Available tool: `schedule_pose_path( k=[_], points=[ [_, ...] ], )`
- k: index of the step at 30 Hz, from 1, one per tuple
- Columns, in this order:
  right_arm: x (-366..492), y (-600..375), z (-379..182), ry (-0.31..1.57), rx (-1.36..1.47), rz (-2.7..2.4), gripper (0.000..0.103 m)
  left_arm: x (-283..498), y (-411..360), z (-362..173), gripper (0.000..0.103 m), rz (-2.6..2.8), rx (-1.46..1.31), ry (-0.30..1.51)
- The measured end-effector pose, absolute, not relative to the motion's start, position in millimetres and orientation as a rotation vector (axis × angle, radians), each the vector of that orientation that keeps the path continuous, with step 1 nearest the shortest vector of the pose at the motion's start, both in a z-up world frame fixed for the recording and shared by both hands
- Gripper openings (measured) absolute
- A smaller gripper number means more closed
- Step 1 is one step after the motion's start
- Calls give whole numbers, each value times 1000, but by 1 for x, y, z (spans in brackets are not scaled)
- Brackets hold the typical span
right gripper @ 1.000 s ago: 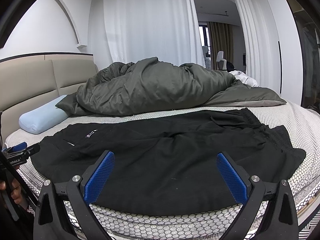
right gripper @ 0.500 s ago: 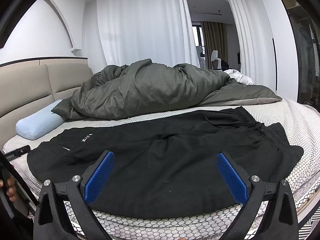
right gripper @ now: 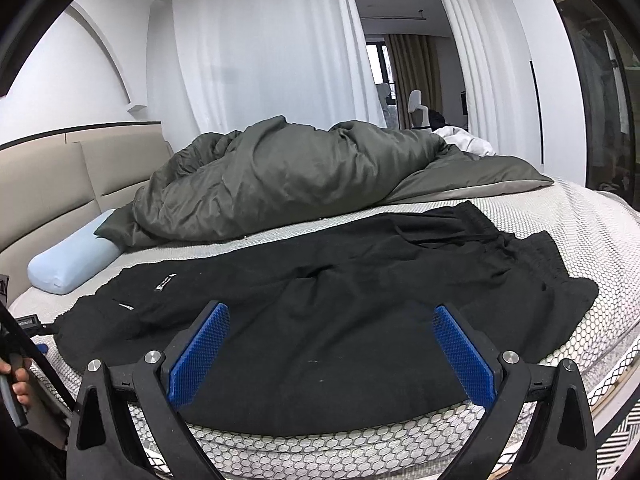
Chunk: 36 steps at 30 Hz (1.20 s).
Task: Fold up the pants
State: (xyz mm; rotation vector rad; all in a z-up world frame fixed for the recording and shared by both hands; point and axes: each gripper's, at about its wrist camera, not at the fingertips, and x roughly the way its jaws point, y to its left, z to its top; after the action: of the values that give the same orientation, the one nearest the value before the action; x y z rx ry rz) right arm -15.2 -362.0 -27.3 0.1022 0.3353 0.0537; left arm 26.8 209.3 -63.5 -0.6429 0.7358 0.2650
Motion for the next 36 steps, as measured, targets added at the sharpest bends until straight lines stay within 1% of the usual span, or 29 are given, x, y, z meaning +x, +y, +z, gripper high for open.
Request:
schedule_pose_path(
  k=[3,6,7,8,9,10,11,13,14,18,22,25,27,28,29,30,31,32,33,34,35,36],
  points=[
    [-12,-364,-29,347,108,54,103,41,228,-70,75,270,-721,735],
    [-11,-363,-29,349,97,51,103,59,241,-76,63,317,-766,745],
    [-11,-363,-29,348,92,49,103,64,244,-76,55,335,-765,745],
    [-11,-362,-30,348,89,48,103,68,248,-78,45,354,-766,743],
    [-11,-361,-30,349,88,48,103,71,247,-77,38,365,-769,741],
    [-11,-360,-30,351,86,48,103,72,249,-78,23,373,-774,736],
    [-11,-360,-30,352,84,47,103,71,251,-79,11,372,-780,724],
    [-11,-360,-31,353,86,46,103,68,253,-78,4,366,-788,702],
    [-11,-360,-31,354,87,46,103,61,256,-75,3,369,-795,668],
    [-11,-360,-31,352,83,40,103,41,262,-64,3,402,-811,587],
    [-10,-361,-33,364,80,27,103,33,267,-69,4,460,-813,605],
    [-9,-365,-34,379,90,19,103,32,263,-67,7,498,-763,638],
    [-8,-368,-34,382,98,15,103,27,253,-57,14,536,-706,619],
    [-7,-370,-34,382,103,12,103,22,247,-50,24,545,-674,591],
    [-8,-372,-34,382,109,8,103,18,239,-42,41,549,-643,563],
    [-8,-374,-34,383,115,4,103,12,228,-32,51,537,-612,526],
    [-7,-375,-34,386,120,1,103,7,216,-24,68,516,-584,498],
    [-6,-376,-34,389,124,0,103,5,203,-16,78,484,-552,477],
    [-6,-378,-33,390,127,-3,103,7,186,-8,82,435,-508,467],
    [-7,-380,-32,387,132,-6,103,9,172,-3,89,389,-468,468],
    [-7,-384,-29,383,136,-11,103,17,151,2,99,323,-412,485],
    [-10,-392,-26,372,139,-24,103,23,136,3,102,277,-380,499]
  ],
)
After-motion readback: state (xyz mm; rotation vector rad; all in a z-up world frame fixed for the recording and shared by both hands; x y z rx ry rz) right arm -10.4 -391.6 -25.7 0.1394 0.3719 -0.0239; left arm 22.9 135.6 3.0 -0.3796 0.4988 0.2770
